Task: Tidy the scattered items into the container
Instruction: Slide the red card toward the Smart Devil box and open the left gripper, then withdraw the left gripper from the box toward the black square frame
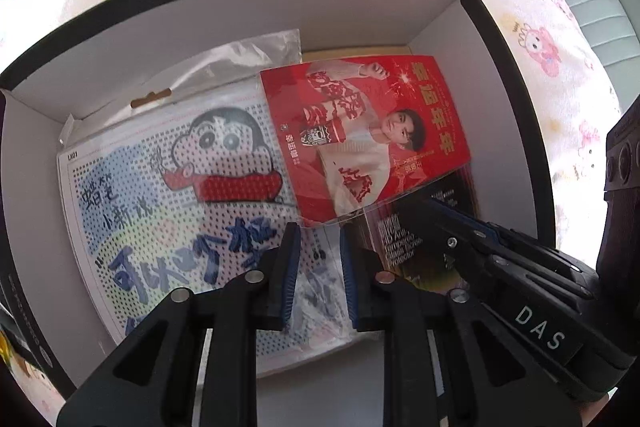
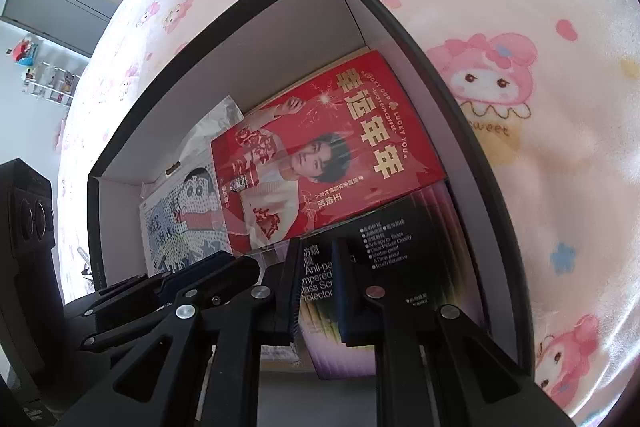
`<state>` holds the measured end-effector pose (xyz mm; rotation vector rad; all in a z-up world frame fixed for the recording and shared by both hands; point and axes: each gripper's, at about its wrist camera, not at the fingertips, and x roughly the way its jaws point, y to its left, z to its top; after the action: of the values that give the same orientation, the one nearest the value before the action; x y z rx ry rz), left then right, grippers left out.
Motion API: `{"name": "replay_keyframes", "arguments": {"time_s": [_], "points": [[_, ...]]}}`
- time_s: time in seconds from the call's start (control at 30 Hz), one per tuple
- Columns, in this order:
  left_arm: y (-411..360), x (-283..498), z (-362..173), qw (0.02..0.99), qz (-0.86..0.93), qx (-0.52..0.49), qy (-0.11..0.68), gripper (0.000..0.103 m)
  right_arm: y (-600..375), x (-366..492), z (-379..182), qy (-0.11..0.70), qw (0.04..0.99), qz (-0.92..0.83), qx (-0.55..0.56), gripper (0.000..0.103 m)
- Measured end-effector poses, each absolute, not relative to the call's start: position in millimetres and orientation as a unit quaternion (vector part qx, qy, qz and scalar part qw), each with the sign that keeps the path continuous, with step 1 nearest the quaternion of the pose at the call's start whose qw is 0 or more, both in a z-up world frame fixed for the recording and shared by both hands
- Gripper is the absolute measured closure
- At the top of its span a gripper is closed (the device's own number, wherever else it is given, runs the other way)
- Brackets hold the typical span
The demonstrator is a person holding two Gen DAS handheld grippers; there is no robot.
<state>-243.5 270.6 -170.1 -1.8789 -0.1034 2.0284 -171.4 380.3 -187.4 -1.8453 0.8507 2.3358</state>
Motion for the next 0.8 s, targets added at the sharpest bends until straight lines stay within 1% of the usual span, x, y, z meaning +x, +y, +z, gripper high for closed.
{"name": "replay_keyframes", "arguments": {"time_s": [0.2, 0.37, 0.5, 0.67, 0.8], "points": [[264.3, -255.1, -172.0, 0.191, 0.719, -0.662, -0.088, 0.085, 379.1, -181.1, -188.6, 0.281, 0.013, 0.754, -0.593, 0.091], [263.6, -251.6, -168.5, 0.2, 0.725, -0.65, -0.109, 0.081, 377.9, -179.2, -186.3, 0.281, 0.009, 0.759, -0.586, 0.091], [260.7, -247.1, -163.8, 0.209, 0.723, -0.645, -0.13, 0.08, 374.0, -175.6, -184.2, 0.27, 0.011, 0.765, -0.584, 0.091], [262.9, -232.6, -149.6, 0.218, 0.736, -0.628, -0.128, 0.072, 366.4, -162.5, -180.0, 0.264, 0.011, 0.768, -0.584, 0.091], [267.9, -216.7, -135.3, 0.22, 0.749, -0.614, -0.115, 0.069, 357.0, -150.8, -165.5, 0.231, 0.03, 0.789, -0.569, 0.091]]}}
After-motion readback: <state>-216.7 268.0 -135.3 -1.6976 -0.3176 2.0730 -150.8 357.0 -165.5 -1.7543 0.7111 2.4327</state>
